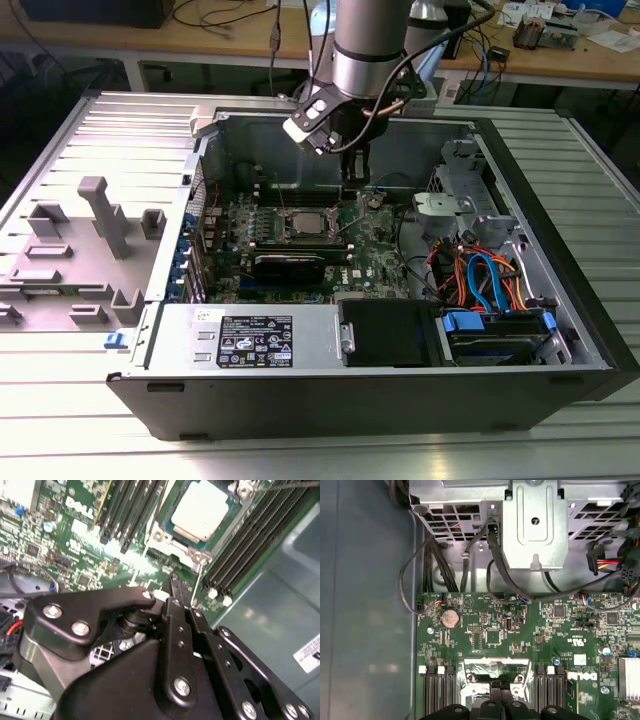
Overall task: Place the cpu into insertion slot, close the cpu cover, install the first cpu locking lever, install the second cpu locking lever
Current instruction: 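Close the cpu cover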
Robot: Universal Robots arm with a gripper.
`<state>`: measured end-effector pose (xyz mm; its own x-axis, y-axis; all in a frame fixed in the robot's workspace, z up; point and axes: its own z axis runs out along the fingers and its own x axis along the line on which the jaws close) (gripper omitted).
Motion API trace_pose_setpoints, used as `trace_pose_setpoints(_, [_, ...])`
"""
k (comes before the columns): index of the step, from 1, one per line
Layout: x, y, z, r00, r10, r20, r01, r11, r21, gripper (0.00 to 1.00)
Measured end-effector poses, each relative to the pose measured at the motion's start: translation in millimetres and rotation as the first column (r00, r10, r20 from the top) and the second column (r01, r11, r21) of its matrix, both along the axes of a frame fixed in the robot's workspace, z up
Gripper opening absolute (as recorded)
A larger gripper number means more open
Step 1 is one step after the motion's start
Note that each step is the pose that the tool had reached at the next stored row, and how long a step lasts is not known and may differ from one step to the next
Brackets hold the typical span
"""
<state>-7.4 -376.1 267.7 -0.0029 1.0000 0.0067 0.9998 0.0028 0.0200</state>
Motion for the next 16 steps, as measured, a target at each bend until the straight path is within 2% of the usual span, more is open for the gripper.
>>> trace_pose_setpoints(1, [0.5, 0.0, 2.2, 1.0000, 0.000, 0.0000, 0.000, 1.0000, 0.0000, 0.11])
trace_pose_setpoints(2, [5.5, 0.1, 3.4, 1.0000, 0.000, -0.0002, 0.000, 1.0000, 0.0003, 0.11])
trace_pose_setpoints(8, [23.9, 0.1, 3.6, 1.0000, 0.000, -0.0014, 0.000, 1.0000, 0.0000, 0.11])
trace_pose_setpoints(16, [38.5, 0.1, 3.3, 1.0000, 0.000, -0.0017, 0.000, 1.0000, -0.0002, 0.11])
